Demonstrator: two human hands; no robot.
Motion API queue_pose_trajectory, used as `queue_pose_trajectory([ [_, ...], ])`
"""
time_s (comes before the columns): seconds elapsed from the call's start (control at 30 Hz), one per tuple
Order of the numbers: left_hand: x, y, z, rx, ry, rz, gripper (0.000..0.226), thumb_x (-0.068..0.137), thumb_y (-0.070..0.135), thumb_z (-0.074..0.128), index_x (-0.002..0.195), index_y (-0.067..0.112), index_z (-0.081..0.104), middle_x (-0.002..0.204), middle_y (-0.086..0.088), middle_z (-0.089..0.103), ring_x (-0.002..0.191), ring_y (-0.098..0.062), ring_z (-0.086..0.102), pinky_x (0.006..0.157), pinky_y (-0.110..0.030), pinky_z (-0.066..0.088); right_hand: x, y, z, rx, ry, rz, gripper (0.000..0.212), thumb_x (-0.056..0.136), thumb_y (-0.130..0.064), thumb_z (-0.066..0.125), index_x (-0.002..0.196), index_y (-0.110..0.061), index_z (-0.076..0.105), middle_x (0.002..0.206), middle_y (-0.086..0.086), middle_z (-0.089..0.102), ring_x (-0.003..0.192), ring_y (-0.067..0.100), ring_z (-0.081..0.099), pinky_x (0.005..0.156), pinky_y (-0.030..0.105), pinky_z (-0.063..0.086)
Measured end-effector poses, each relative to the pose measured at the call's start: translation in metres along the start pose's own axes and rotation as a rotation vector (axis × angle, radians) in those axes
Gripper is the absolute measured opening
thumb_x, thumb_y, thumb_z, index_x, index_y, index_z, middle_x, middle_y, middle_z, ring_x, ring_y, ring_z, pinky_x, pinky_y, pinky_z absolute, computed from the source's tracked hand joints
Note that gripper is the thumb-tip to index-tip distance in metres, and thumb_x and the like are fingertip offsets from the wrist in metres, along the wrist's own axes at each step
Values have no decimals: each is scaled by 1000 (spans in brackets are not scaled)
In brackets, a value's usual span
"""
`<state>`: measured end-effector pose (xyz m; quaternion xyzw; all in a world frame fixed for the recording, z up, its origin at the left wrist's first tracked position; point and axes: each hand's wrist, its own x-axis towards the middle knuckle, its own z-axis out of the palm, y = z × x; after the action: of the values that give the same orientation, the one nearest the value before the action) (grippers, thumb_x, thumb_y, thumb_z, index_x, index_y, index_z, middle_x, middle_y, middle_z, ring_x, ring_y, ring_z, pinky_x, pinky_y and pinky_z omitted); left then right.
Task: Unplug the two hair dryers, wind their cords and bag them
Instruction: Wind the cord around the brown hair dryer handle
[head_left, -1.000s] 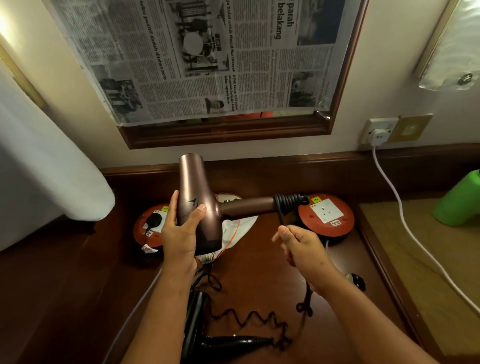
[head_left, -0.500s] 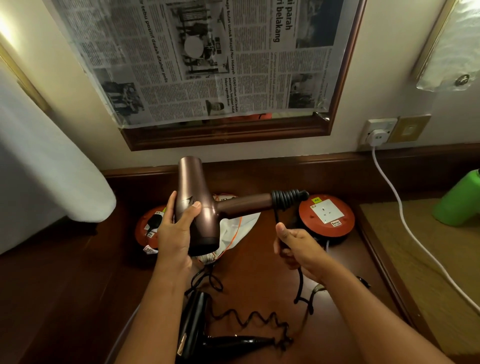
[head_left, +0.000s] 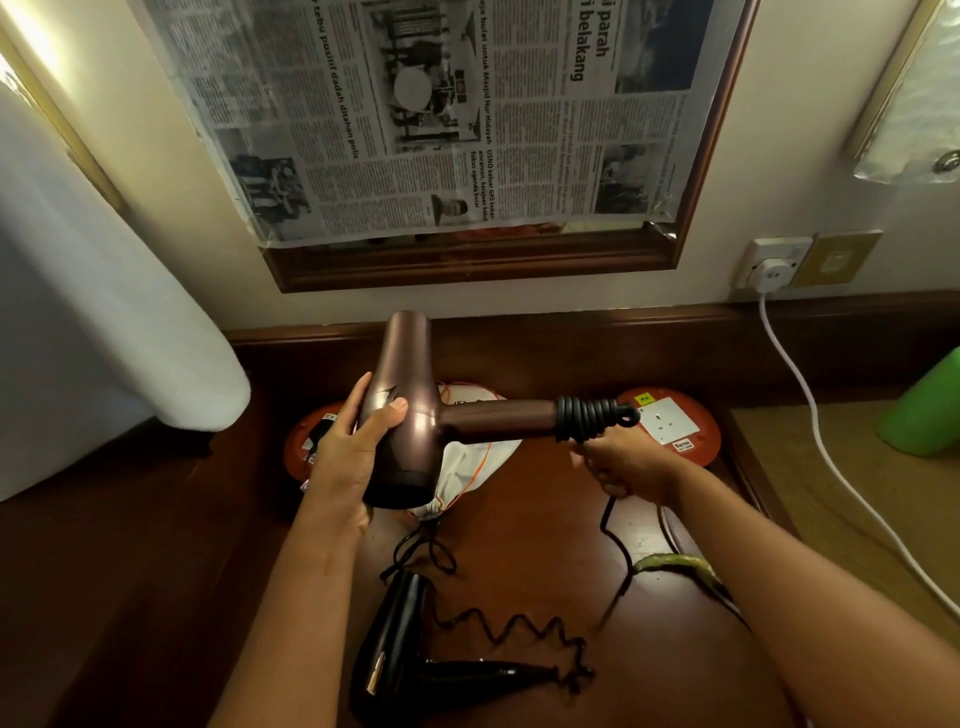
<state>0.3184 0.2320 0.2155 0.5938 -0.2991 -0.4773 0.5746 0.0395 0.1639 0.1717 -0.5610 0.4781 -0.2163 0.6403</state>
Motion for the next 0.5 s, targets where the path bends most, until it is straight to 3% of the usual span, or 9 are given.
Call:
queue_pose_trajectory([
  [0.1, 1, 3, -7, 29, -46, -1, 68, 79, 27, 71, 140, 39, 44, 116, 2, 60, 93, -23, 67, 61, -27, 54, -2, -11, -11, -194, 12, -114, 13, 86, -6, 57, 74, -11, 58, 59, 3, 47, 51, 13, 41, 48, 25, 34],
  [0.2, 1, 3, -12, 64, -87, -12, 77, 70, 34, 77, 139, 41, 45, 117, 3, 60, 95, -21, 67, 64, -28, 54, 5, -28, -19, -395, 2, -97, 14, 86, 2, 56, 81, -6, 65, 69, 12, 58, 58, 16, 52, 53, 26, 42],
  [0.27, -1, 1, -12, 62, -104, -15, 72, 74, 31, 73, 140, 40, 44, 113, 5, 61, 93, -19, 68, 62, -26, 56, 9, -40, -22, -380, -46, -64, 11, 90, -9, 59, 92, -3, 68, 80, 15, 66, 67, 17, 60, 62, 25, 50],
  [0.37, -4, -3, -15, 48, -112, -26, 78, 68, 35, 73, 140, 41, 44, 117, 3, 61, 95, -20, 68, 64, -28, 56, 10, -55, -25, -488, -59, -118, 12, 90, -16, 61, 93, -7, 69, 83, 6, 66, 75, 13, 60, 71, 25, 49],
  [0.5, -1, -3, -24, 85, -135, -12, 97, 52, 49, 80, 140, 45, 41, 124, 1, 58, 103, -24, 66, 83, -40, 56, 10, -70, -22, -728, 25, -254, 11, 89, -23, 64, 85, -19, 72, 81, -3, 68, 77, 8, 62, 71, 22, 46],
])
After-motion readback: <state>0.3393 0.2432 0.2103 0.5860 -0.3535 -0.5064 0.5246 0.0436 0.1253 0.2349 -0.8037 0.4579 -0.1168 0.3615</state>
